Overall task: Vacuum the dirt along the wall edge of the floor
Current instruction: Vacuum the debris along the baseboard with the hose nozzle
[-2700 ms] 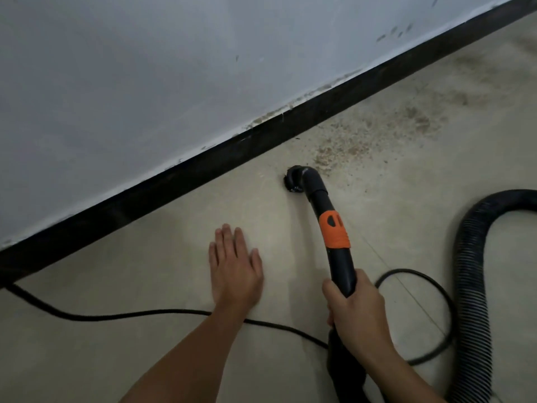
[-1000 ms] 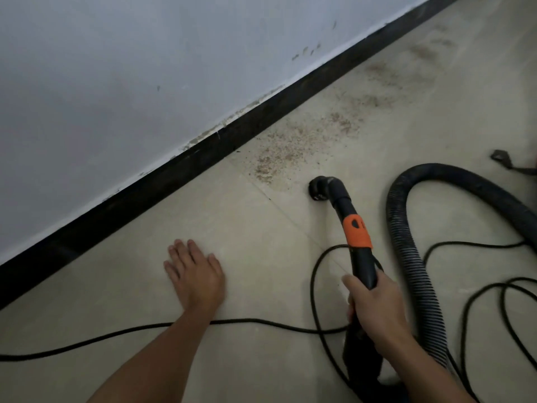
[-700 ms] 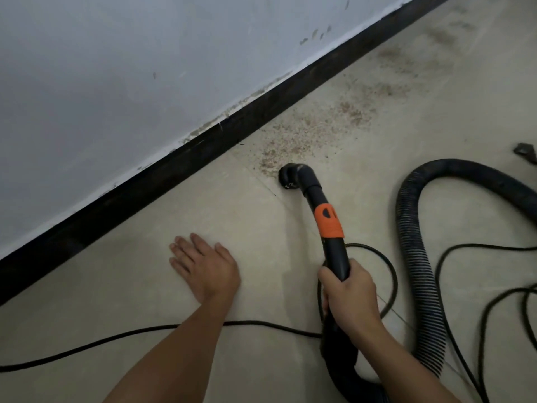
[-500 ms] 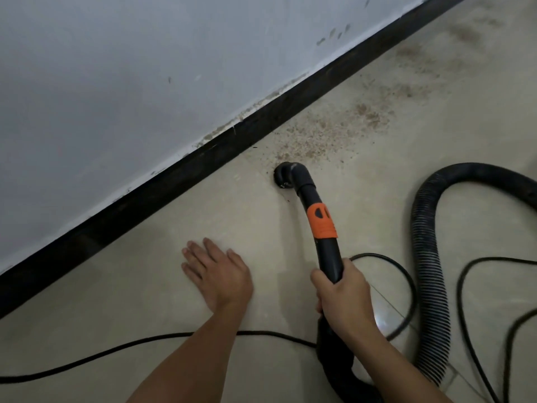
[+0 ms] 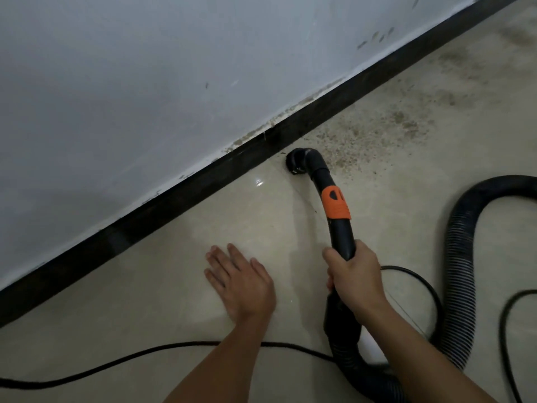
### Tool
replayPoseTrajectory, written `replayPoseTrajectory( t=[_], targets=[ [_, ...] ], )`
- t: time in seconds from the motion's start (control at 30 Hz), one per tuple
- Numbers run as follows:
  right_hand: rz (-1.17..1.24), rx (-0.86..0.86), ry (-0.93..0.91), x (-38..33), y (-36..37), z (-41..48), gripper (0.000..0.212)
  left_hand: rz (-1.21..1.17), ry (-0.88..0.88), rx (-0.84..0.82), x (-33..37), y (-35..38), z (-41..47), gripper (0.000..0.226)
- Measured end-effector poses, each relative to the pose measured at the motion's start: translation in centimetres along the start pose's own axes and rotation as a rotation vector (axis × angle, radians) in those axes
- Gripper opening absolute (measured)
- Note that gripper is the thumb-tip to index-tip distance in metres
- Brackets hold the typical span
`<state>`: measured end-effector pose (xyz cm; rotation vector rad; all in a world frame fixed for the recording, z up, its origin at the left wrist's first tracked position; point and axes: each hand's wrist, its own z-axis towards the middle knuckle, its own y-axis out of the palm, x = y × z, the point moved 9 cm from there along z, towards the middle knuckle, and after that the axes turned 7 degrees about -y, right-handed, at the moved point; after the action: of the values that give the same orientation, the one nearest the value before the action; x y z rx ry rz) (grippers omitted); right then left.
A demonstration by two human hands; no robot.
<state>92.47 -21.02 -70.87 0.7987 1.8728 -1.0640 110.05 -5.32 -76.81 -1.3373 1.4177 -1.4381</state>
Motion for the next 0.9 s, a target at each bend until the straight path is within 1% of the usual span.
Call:
replayPoseTrajectory(
  t=[0.13,0.33,0.47,0.67,0.77,0.9],
  targets=[
    [0.024,-0.016,-0.015,-2.1,1.9,2.2,0.012,0.011,0.006,0.002,0.0,0.1,-0.1,0.064],
    [-0.024,-0.115,-0.007,-1.2,3.4,-0.6,0.012,0.025,0.005,0.004,0.0,0.0,-0.1,0.064],
    [-0.031,-0.097,-0.009,-0.8,0.9,-0.9,0.01,0.021,0.009,-0.003,0.0,0.1,-0.1,0.065],
    [-0.084,-0.012,0.04,2.9,-4.6,-5.0,0.014,-0.018,0.006,0.024,0.0,-0.2,-0.2,0.063],
    [-0.004,0.004,0.048,1.3,-4.9,-2.9,0.018,-0.028,0.006,0.022,0.0,-0.2,-0.2,0.063],
    [0.396,0.065,0.096,-4.5,-3.8,3.2,0.015,-0.019,0.007,0.012,-0.1,-0.1,-0.1,0.063]
  ],
)
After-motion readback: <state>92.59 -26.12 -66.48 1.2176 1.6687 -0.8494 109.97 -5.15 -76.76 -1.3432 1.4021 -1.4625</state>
